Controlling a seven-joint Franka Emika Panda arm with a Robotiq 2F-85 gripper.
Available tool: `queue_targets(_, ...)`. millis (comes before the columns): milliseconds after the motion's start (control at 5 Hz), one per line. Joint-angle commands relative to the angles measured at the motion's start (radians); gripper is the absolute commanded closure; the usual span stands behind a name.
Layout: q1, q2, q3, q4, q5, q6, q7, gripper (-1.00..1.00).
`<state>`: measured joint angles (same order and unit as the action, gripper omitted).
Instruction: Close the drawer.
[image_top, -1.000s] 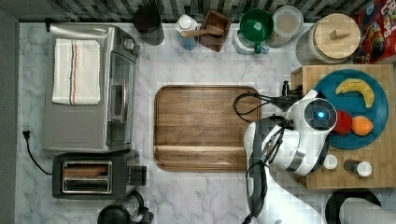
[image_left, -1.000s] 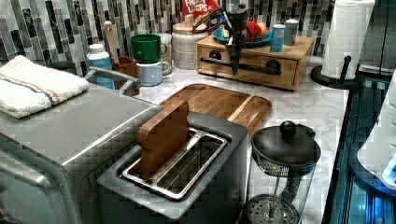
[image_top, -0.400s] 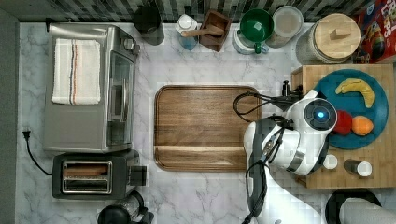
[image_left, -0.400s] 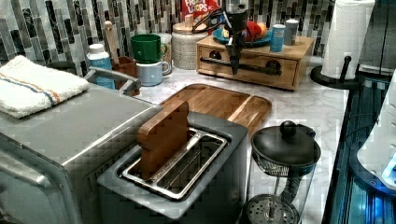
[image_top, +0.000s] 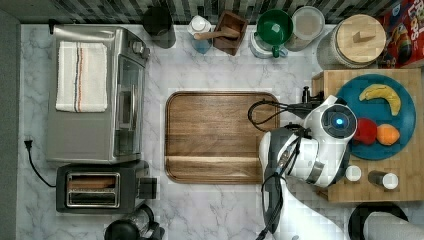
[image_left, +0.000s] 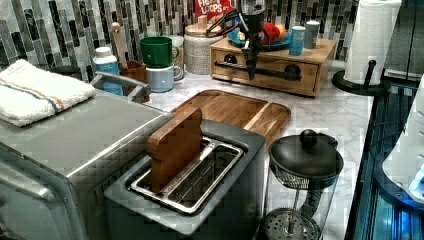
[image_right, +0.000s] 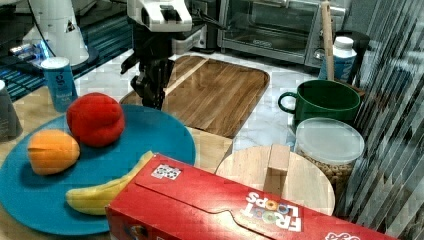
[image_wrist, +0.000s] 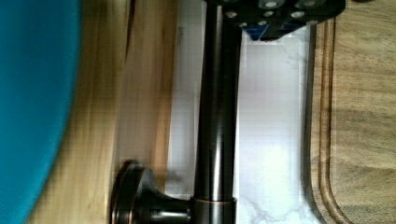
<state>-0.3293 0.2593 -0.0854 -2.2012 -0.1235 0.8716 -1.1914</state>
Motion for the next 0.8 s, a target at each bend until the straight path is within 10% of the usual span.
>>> queue_targets(200, -0.090, -0.027, -0.059, 0.117, -0.022, 0.023, 0.043, 1.00)
queue_targets(800, -0.068, -0.026, -0.081, 0.117, -0.014, 0.024, 0.038, 1.00)
